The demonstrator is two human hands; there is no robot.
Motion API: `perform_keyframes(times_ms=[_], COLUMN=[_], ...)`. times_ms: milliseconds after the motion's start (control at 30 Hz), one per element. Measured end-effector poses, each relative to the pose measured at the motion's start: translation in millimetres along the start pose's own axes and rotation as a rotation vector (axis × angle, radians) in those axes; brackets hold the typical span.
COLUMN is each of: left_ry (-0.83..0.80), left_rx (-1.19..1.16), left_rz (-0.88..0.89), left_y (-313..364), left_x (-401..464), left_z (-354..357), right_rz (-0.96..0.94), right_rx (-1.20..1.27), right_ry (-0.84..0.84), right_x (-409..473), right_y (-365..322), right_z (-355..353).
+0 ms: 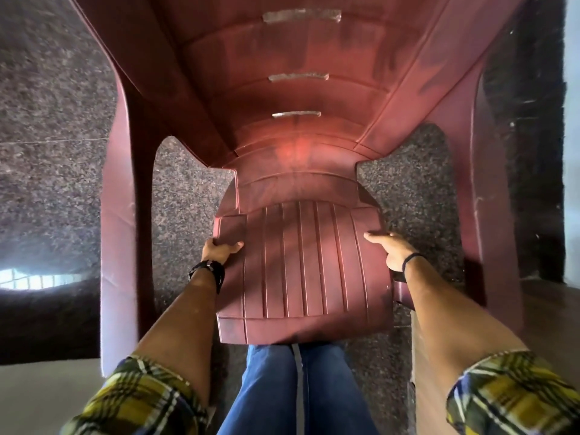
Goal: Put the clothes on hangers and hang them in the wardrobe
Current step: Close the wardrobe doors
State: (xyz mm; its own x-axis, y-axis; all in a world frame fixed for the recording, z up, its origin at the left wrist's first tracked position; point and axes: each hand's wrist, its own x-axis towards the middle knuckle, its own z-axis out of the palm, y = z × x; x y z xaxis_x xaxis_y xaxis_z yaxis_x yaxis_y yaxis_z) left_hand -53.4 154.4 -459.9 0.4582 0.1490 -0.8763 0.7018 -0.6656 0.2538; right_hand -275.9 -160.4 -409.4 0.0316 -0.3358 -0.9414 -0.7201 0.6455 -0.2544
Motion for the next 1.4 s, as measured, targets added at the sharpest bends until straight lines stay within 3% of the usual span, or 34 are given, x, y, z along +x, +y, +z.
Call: perform_keyframes(times_ms=[133, 400, 533, 633, 733, 900, 1033, 1167, 1400], left_ry=[0.017, -0.057, -0.137, -0.173, -0.231, -0.287, -0.33, -0.393, -0.558], left_rx=[-0.084, 0.027, 0.067, 0.154, 0.23, 0.428, 0.605, 0.763, 0.891], left_rz=[-0.01, 0.086, 0.17, 0.249, 0.322, 0.428, 0.552, 0.611, 0.584], left_y=[0.1, 56.2, 99.8, 155.8, 209.3, 275.8, 318.3, 352.1, 391.3], left_x=[-9.1, -61.8, -50.5, -99.2, -136.4, -205.6, -232.6, -238.7, -184.5], left_z=[0.4, 7.2, 32.5, 56.2, 98.7, 181.7, 258.5, 334.3, 469.4], right_rz=[-0.032, -0.012, -0.043, -0.055, -0.077, -0.068, 0.037, 0.136, 0.215], right_rx=[0.048, 0.088, 0.293, 0.484, 0.654, 0.826, 1.015, 1.133, 1.285], right_ry=[-0.008, 0.084, 0.109, 0.106, 0.16, 0.261, 0.336, 0.42, 0.52], right_x=[-9.3, -73.9, -102.3, -108.9, -95.4, -9.2, -47.2, -79.6, -33.6], right_y=[1.0, -4.6, -19.6, -27.6, -18.3, 56.9, 50.7, 26.9, 32.7], right_z=[-8.2, -53.6, -93.2, -119.6, -160.0, -220.6, -239.1, -256.1, -281.8])
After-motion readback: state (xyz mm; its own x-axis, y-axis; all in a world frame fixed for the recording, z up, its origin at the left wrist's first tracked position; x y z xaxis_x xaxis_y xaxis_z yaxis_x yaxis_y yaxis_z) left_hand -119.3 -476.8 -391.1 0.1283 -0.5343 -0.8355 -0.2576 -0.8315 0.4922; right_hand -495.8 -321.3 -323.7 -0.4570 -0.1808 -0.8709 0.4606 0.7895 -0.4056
